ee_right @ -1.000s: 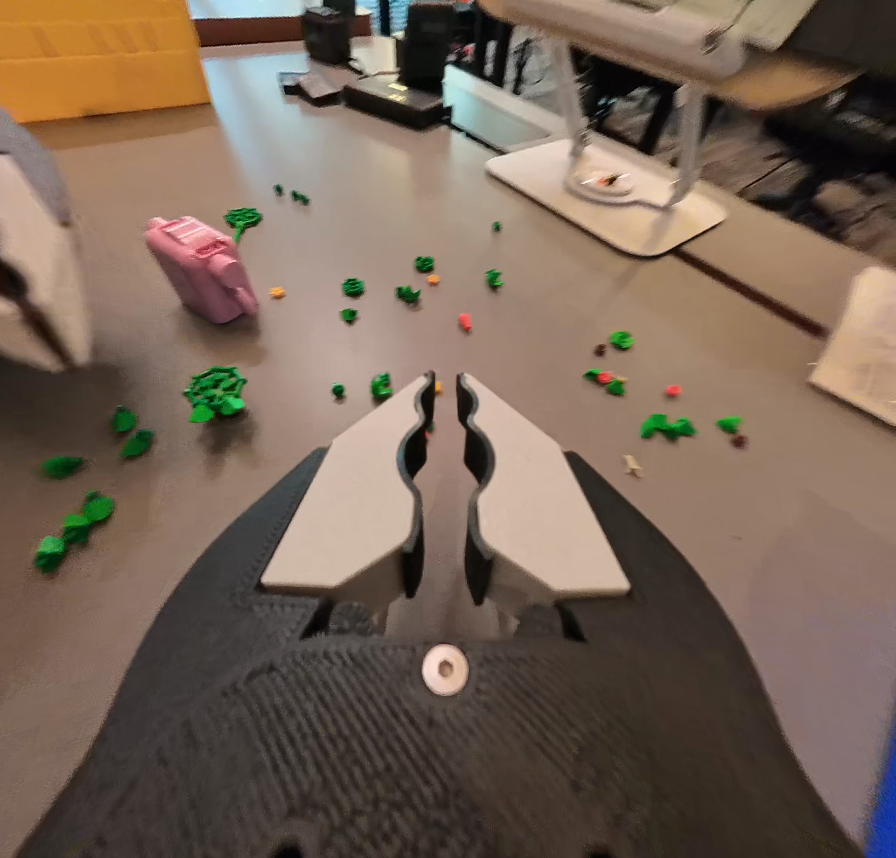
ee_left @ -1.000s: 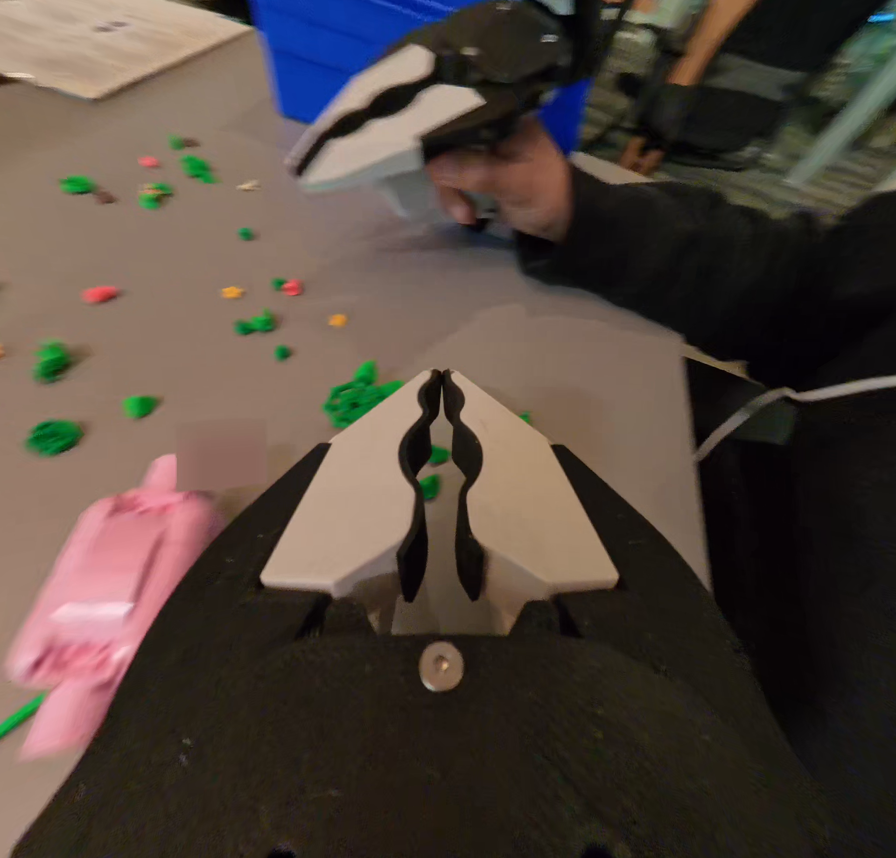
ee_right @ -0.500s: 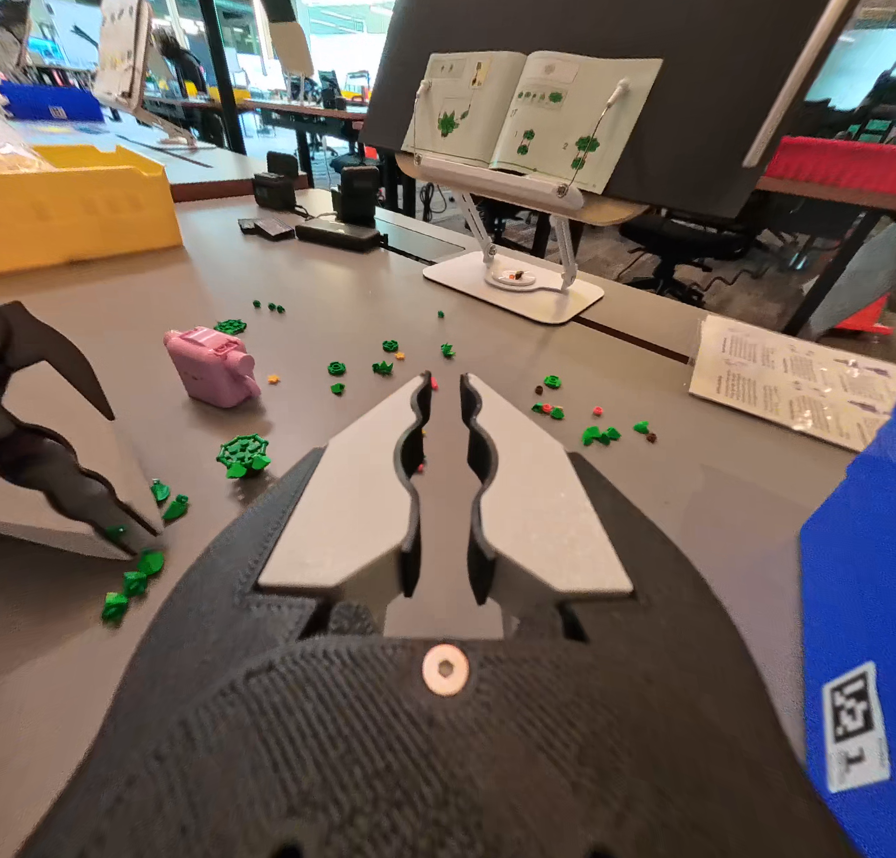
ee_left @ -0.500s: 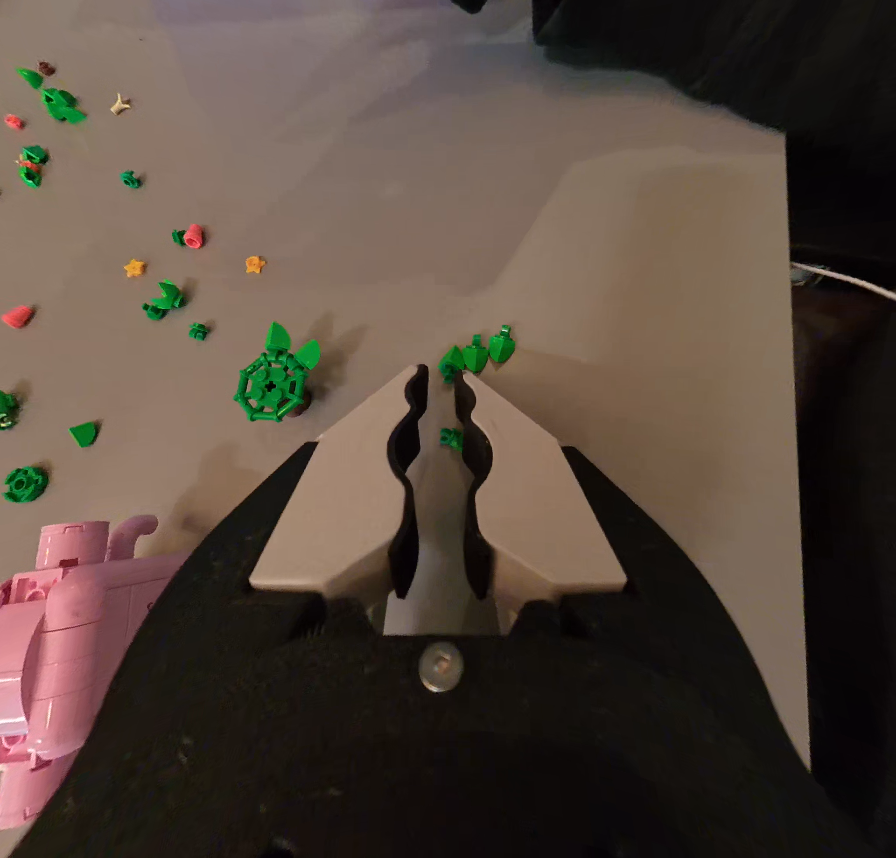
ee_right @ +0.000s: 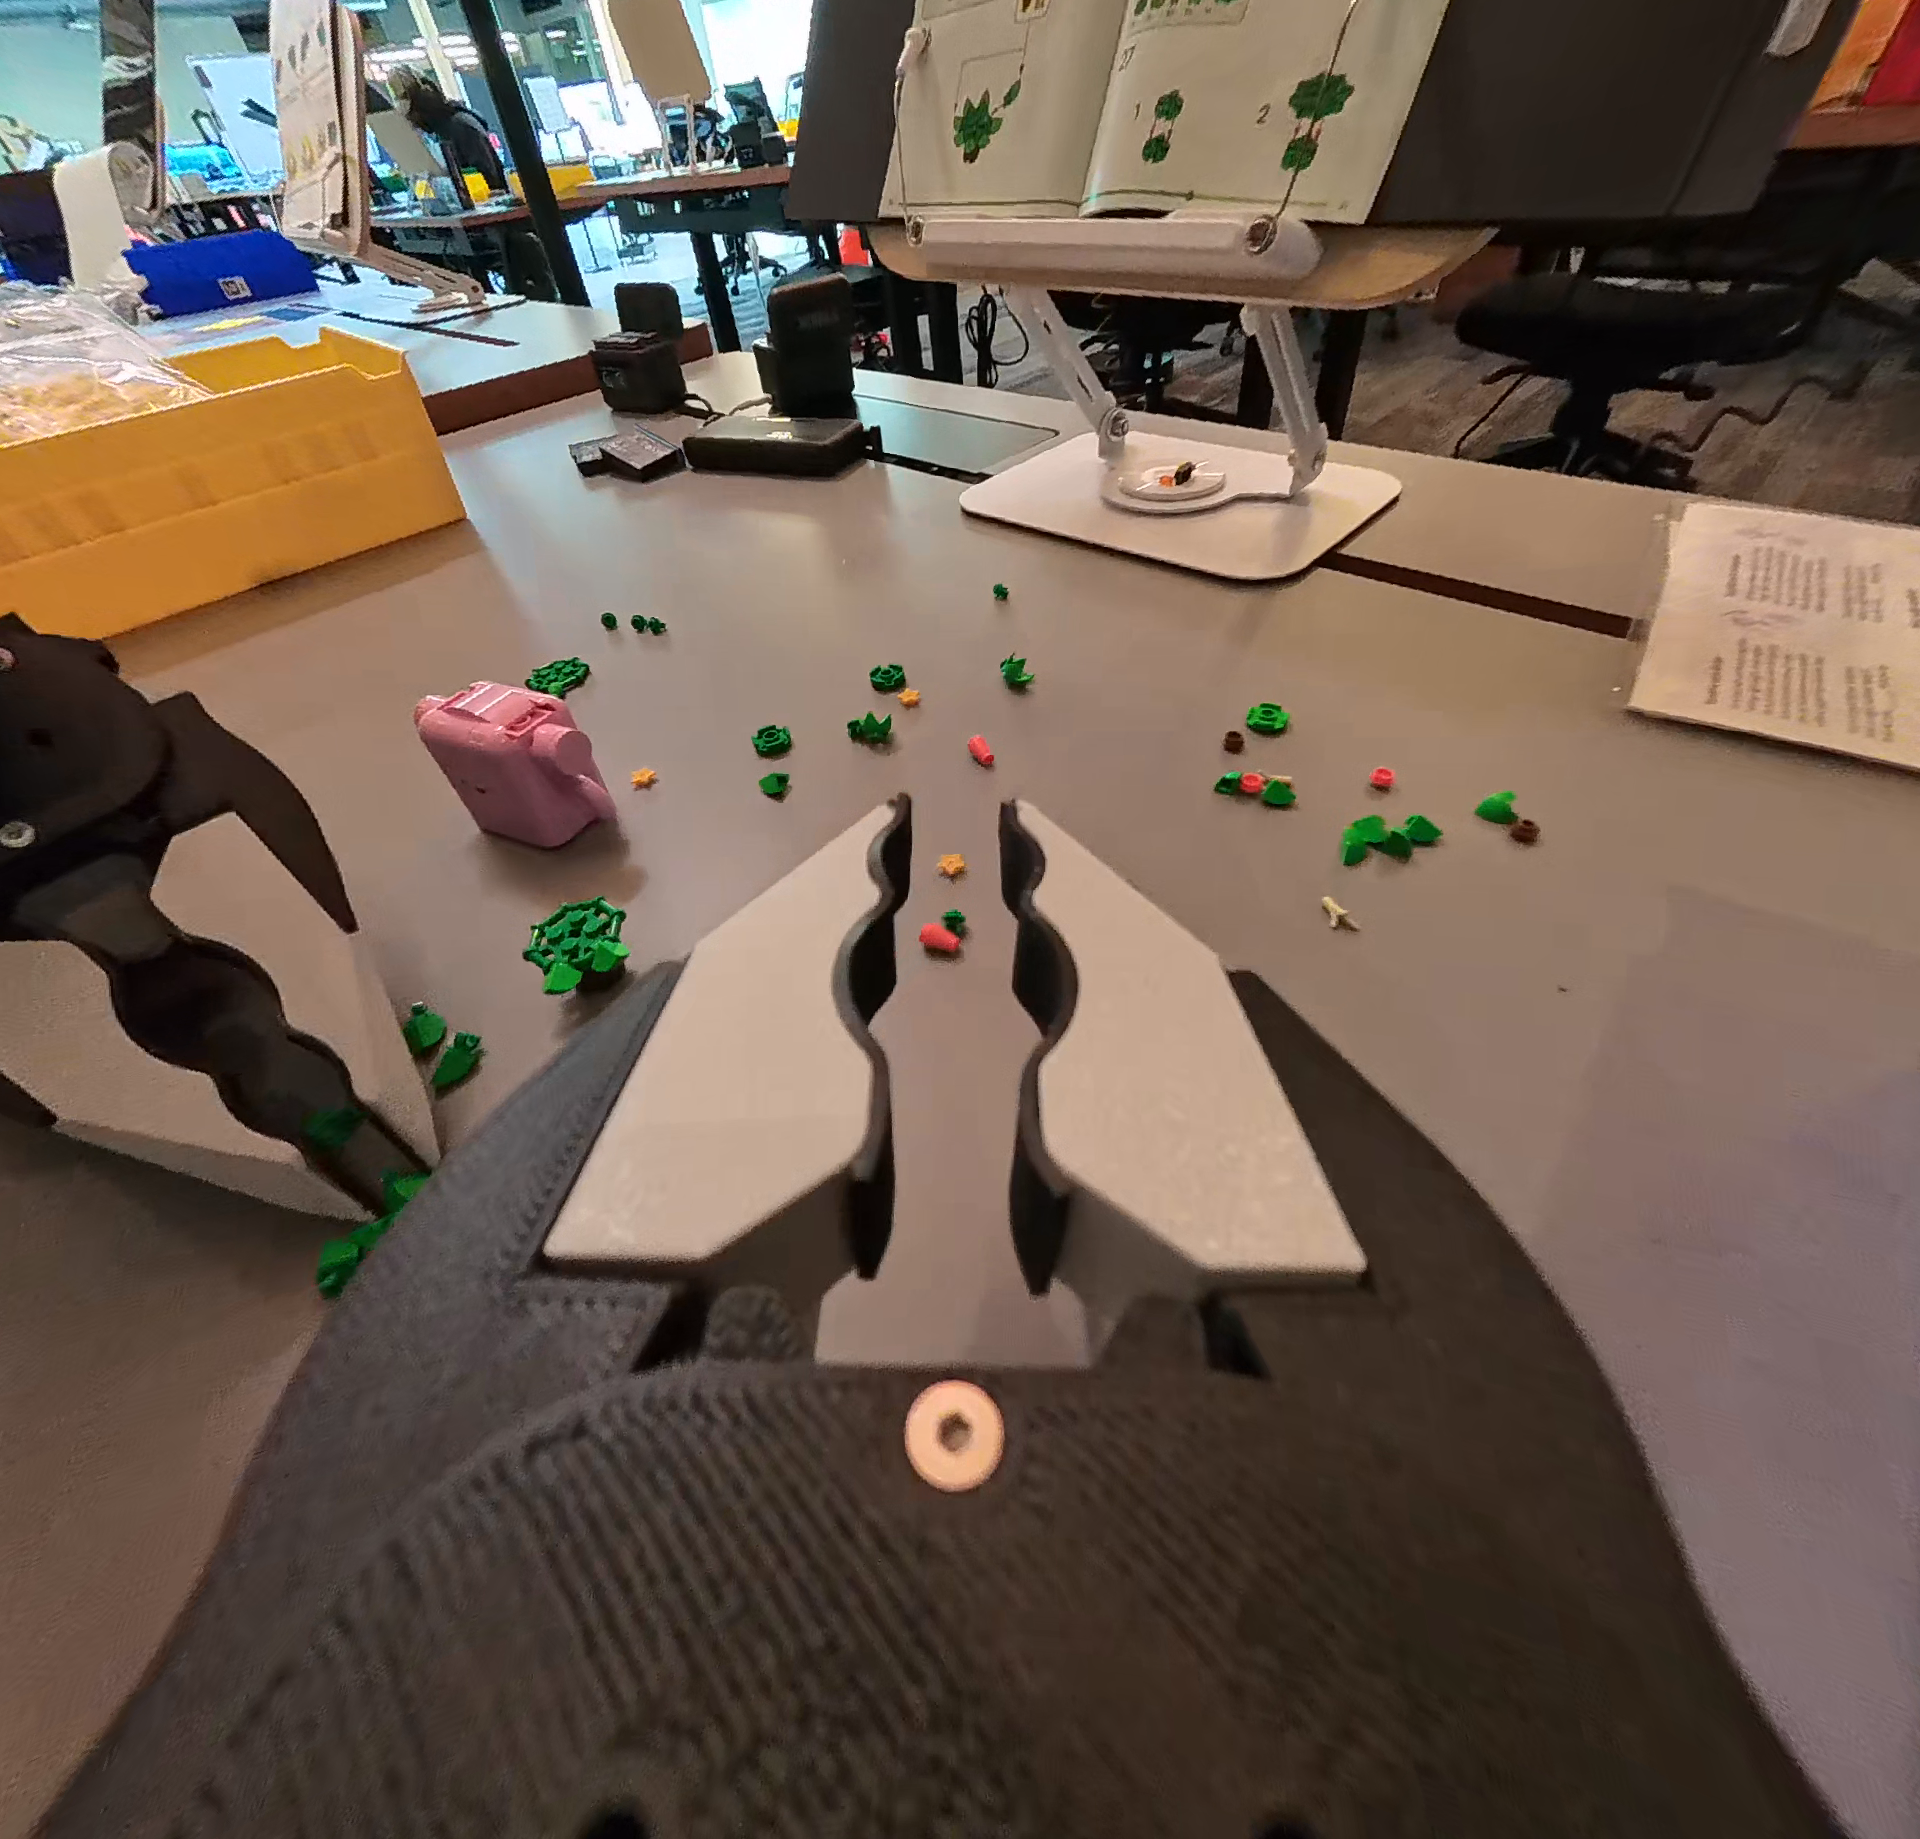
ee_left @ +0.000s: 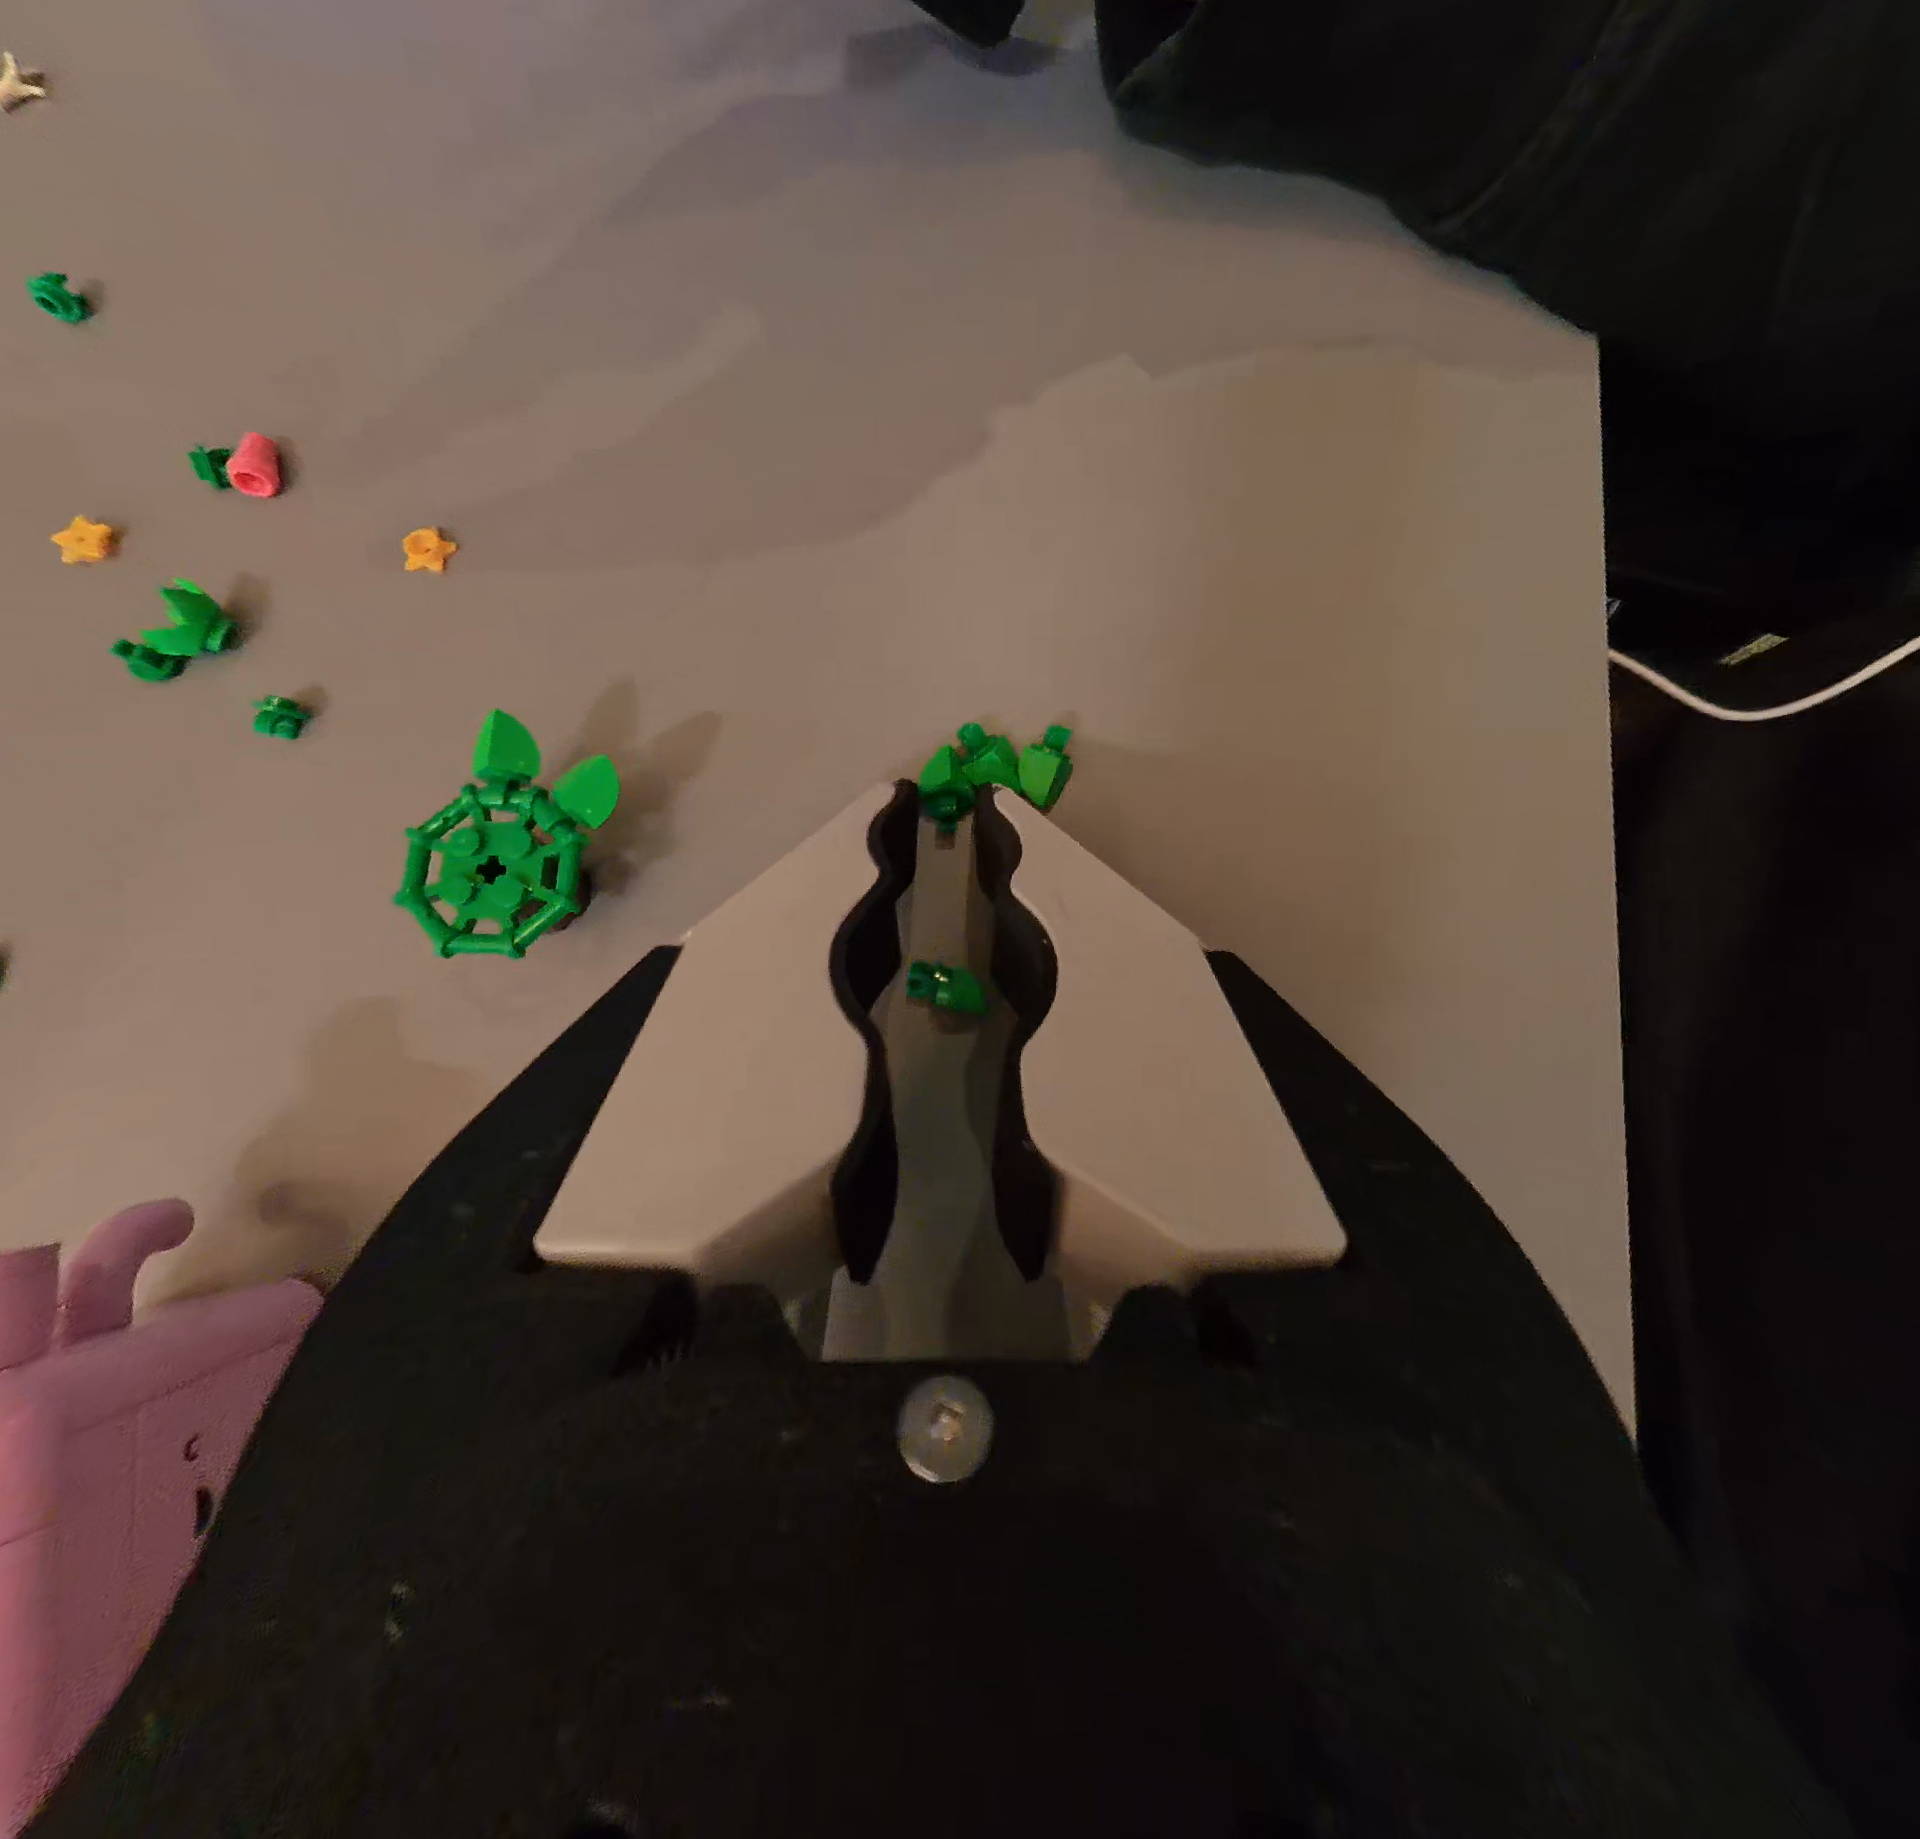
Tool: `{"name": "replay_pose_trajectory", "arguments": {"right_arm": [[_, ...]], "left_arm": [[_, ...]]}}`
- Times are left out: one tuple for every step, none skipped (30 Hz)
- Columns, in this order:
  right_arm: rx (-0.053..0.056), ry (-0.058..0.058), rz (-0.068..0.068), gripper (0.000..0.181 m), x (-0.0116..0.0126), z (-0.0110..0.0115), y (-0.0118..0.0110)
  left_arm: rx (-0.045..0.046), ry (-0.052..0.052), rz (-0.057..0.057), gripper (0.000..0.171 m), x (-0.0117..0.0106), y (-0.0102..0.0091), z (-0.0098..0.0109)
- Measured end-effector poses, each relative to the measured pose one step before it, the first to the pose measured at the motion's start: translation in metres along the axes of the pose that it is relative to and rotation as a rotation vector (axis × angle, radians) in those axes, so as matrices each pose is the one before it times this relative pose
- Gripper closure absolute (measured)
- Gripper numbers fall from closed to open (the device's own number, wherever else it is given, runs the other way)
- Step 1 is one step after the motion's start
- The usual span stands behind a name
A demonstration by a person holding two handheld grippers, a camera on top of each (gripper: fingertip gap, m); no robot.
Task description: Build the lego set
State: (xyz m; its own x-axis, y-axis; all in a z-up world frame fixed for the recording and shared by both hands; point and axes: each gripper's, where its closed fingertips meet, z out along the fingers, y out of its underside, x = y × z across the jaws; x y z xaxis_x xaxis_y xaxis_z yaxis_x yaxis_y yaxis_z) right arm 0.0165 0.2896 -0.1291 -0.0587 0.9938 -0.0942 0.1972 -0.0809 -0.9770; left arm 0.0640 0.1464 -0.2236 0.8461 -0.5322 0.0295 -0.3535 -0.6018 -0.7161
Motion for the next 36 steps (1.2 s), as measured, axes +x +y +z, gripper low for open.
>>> {"name": "replay_pose_trajectory", "arguments": {"right_arm": [[-0.0072, -0.0032, -0.0012, 0.166, -0.00107, 0.00069, 0.00114], [-0.0064, -0.0025, -0.0030, 0.166, -0.00126, 0.00055, 0.00090], [-0.0040, -0.0012, -0.0054, 0.166, -0.00145, 0.00031, 0.00038], [0.0007, -0.0031, -0.0091, 0.166, -0.00265, 0.00012, -0.00069], [0.0067, -0.0068, -0.0096, 0.166, -0.00422, -0.00010, -0.00204], [0.0138, -0.0117, -0.0038, 0.166, -0.00647, -0.00005, -0.00331], [0.0199, -0.0223, 0.0057, 0.166, -0.00946, 0.00025, -0.00443], [0.0218, -0.0315, 0.0172, 0.165, -0.01197, 0.00113, -0.00429], [0.0227, -0.0398, 0.0300, 0.165, -0.01369, 0.00278, -0.00268], [0.0101, -0.0513, 0.0363, 0.165, -0.01449, 0.00494, 0.00089], [-0.0145, -0.0561, 0.0400, 0.164, -0.01340, 0.00657, 0.00500], [-0.0272, -0.0532, 0.0411, 0.162, -0.01090, 0.00719, 0.00676], [-0.0231, -0.0503, 0.0464, 0.158, -0.00867, 0.00686, 0.00588], [-0.0139, -0.0592, 0.0570, 0.155, -0.00801, 0.00610, 0.00399], [-0.0048, -0.0719, 0.0674, 0.153, -0.00776, 0.00507, 0.00192], [0.0042, -0.0778, 0.0716, 0.151, -0.00730, 0.00362, 0.00003], [0.0129, -0.0722, 0.0728, 0.150, -0.00580, 0.00214, -0.00115], [0.0179, -0.0646, 0.0682, 0.151, -0.00441, 0.00109, -0.00160], [0.0151, -0.0564, 0.0618, 0.152, -0.00321, 0.00050, -0.00085], [0.0032, -0.0411, 0.0523, 0.153, -0.00144, 0.00023, 0.00067], [-0.0057, -0.0254, 0.0377, 0.153, -0.00034, 0.00005, 0.00177], [-0.0067, -0.0123, 0.0218, 0.153, 0.00019, -0.00010, 0.00160], [-0.0054, -0.0021, 0.0115, 0.155, 0.00078, -0.00023, 0.00111], [-0.0046, 0.0010, 0.0059, 0.157, 0.00089, -0.00042, 0.00082], [-0.0033, -0.0005, 0.0063, 0.159, 0.00075, -0.00055, 0.00063], [-0.0035, -0.0050, 0.0093, 0.160, 0.00024, -0.00048, 0.00074], [-0.0040, -0.0085, 0.0121, 0.161, -0.00007, -0.00051, 0.00083], [-0.0040, -0.0097, 0.0114, 0.162, -0.00027, -0.00030, 0.00080], [-0.0026, -0.0099, 0.0089, 0.163, -0.00075, -0.00020, 0.00072], [-0.0032, -0.0077, 0.0063, 0.164, -0.00066, 0.00004, 0.00074], [-0.0047, -0.0027, 0.0031, 0.165, -0.00009, 0.00028, 0.00099], [-0.0062, -0.0018, 0.0014, 0.166, -0.00016, 0.00045, 0.00119], [-0.0072, -0.0033, 0.0012, 0.169, -0.00038, 0.00068, 0.00127], [-0.0047, -0.0049, 0.0014, 0.170, -0.00056, 0.00069, 0.00098], [-0.0034, -0.0046, 0.0008, 0.173, -0.00064, 0.00060, 0.00079], [-0.0015, 0.0003, -0.0022, 0.176, -0.00014, 0.00025, 0.00026]], "left_arm": [[0.00148, 0.0011, -0.0027, 0.164, 0.00019, -0.00046, 0.00021], [0.00312, -0.0027, -0.0025, 0.164, -0.00053, -0.00033, -0.00048], [0.01072, -0.0095, -0.0046, 0.165, -0.00150, -0.00118, -0.00120], [0.02031, -0.0071, -0.0026, 0.166, -0.00113, -0.00230, -0.00226], [0.03072, -0.0138, 0.0009, 0.165, -0.00199, -0.00338, -0.00373], [0.03475, -0.0283, 0.0044, 0.165, -0.00448, -0.00379, -0.00503], [0.03414, -0.0375, 0.0041, 0.165, -0.00632, -0.00402, -0.00618], [0.04010, -0.0409, 0.0046, 0.165, -0.00707, -0.00508, -0.00708], [0.04648, -0.0453, 0.0083, 0.165, -0.00743, -0.00621, -0.00775], [0.04720, -0.0447, 0.0115, 0.165, -0.00703, -0.00685, -0.00780], [0.04504, -0.0380, 0.0119, 0.165, -0.00582, -0.00700, -0.00751], [0.04155, -0.0335, 0.0114, 0.165, -0.00501, -0.00657, -0.00684], [0.03329, -0.0305, 0.0120, 0.165, -0.00456, -0.00531, -0.00579], [0.02561, -0.0289, 0.0135, 0.165, -0.00409, -0.00420, -0.00479], [0.02294, -0.0226, 0.0152, 0.165, -0.00275, -0.00405, -0.00408], [0.02191, -0.0164, 0.0155, 0.165, -0.00147, -0.00398, -0.00312], [0.01571, -0.0112, 0.0131, 0.165, -0.00075, -0.00315, -0.00185], [0.00606, -0.0046, 0.0091, 0.165, 0.00019, -0.00121, -0.00065], [-0.00029, 0.0047, 0.0055, 0.165, 0.00136, -0.00006, 0.00033], [-0.00287, 0.0053, 0.0021, 0.165, 0.00141, 0.00052, 0.00086], [-0.00289, 0.0069, -0.0002, 0.165, 0.00130, 0.00074, 0.00099], [-0.00211, 0.0094, -0.0047, 0.165, 0.00133, 0.00062, 0.00098], [-0.00021, 0.0104, -0.0088, 0.165, 0.00109, 0.00043, 0.00074], [0.00361, 0.0105, -0.0085, 0.165, 0.00103, -0.00019, 0.00054], [0.00313, 0.0096, -0.0081, 0.165, 0.00078, -0.00018, 0.00036], [0.00308, 0.0083, -0.0072, 0.165, 0.00078, -0.00013, 0.00032], [0.00437, 0.0058, -0.0046, 0.165, 0.00067, -0.00047, 0.00019], [0.00280, 0.0037, -0.0031, 0.165, 0.00045, -0.00023, 0.00024], [0.00336, 0.0026, -0.0008, 0.165, 0.00052, -0.00050, 0.00026], [0.00163, 0.0017, -0.0005, 0.165, 0.00043, -0.00030, 0.00026], [0.00065, 0.0049, 0.0008, 0.165, 0.00099, -0.00013, 0.00026], [0.00244, 0.0029, 0.0026, 0.165, 0.00093, -0.00051, 0.00016], [0.00316, -0.0003, 0.0035, 0.165, 0.00061, -0.00059, -0.00005], [0.00204, 0.0028, 0.0030, 0.165, 0.00101, -0.00047, 0.00006], [0.00051, 0.0027, 0.0021, 0.165, 0.00082, -0.00023, 0.00009], [-0.00023, -0.0012, 0.0025, 0.165, 0.00035, -0.00006, 0.00009]]}}
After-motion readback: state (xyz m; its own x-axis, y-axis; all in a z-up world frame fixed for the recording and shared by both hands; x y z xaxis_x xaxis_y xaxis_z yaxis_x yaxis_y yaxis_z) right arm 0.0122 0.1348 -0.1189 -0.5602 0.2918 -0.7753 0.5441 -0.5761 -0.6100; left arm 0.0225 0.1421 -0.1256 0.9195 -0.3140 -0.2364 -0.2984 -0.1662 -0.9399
